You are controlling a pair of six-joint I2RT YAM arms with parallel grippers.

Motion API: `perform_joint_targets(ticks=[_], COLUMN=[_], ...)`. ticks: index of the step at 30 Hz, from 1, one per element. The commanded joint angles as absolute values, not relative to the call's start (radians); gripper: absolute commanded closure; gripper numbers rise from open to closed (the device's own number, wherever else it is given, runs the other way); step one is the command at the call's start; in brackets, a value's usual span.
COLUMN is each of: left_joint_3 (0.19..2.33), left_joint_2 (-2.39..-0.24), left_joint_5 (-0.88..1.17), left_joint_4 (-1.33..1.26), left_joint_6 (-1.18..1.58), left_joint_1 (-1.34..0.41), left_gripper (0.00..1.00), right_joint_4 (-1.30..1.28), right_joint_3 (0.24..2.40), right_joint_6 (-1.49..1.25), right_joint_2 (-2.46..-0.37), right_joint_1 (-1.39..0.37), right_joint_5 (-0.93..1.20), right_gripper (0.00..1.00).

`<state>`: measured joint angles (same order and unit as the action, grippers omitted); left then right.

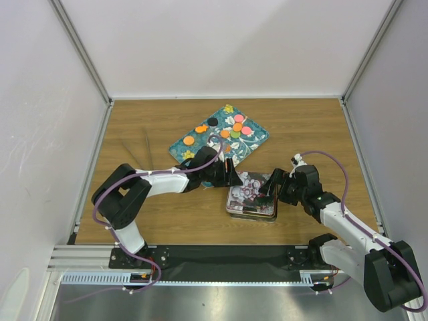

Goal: Pack the cookies

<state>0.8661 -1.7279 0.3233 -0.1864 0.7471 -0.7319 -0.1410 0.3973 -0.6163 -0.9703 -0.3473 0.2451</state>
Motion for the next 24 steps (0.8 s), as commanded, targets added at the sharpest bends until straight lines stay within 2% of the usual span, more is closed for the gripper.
perform_joint_targets(ticks=[1, 24], left_joint_3=[0.874, 0.946], left_joint_2=[-1.694, -1.681], left_joint_5=[0.284, 0.207], left_joint_4=[-0.107, -0.032], left_joint_6=[0.706, 0.67], left_joint_1=[-0.781, -0.85], left_gripper=[0.42, 0.41], right_joint_4=[-0.023, -0.009], right_joint_3=[0.436, 0.442], right_joint_6=[-0.641, -0.653], right_joint_2=[-0.956, -0.968], right_joint_1=[-0.35, -0.36], right_joint_5=[0.298, 0.296], right_gripper=[0.0, 0.01])
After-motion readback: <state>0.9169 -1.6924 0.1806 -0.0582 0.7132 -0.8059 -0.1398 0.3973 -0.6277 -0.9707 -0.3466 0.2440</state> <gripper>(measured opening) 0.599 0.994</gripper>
